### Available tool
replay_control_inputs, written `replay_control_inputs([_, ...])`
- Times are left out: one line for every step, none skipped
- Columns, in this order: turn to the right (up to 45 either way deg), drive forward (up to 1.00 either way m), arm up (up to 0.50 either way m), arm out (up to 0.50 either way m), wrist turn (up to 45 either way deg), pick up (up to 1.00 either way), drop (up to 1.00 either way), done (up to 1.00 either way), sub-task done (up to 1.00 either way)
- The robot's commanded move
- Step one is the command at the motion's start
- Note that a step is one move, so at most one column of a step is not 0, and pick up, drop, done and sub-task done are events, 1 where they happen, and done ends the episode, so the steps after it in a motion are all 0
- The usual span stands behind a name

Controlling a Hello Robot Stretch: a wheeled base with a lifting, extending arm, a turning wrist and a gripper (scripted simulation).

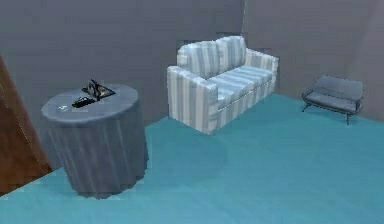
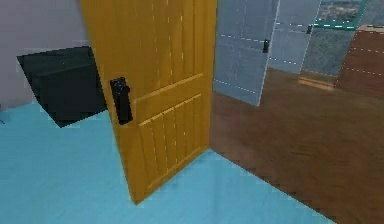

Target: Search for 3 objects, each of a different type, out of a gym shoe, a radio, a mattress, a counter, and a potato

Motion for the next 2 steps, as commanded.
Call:
replay_control_inputs([45.0, 0.00, 0.00, 0.00, 0.0, 0.00, 0.00, 0.00, 0.00])
replay_control_inputs([45.0, 0.00, 0.00, 0.00, 0.0, 0.00, 0.00, 0.00, 0.00])
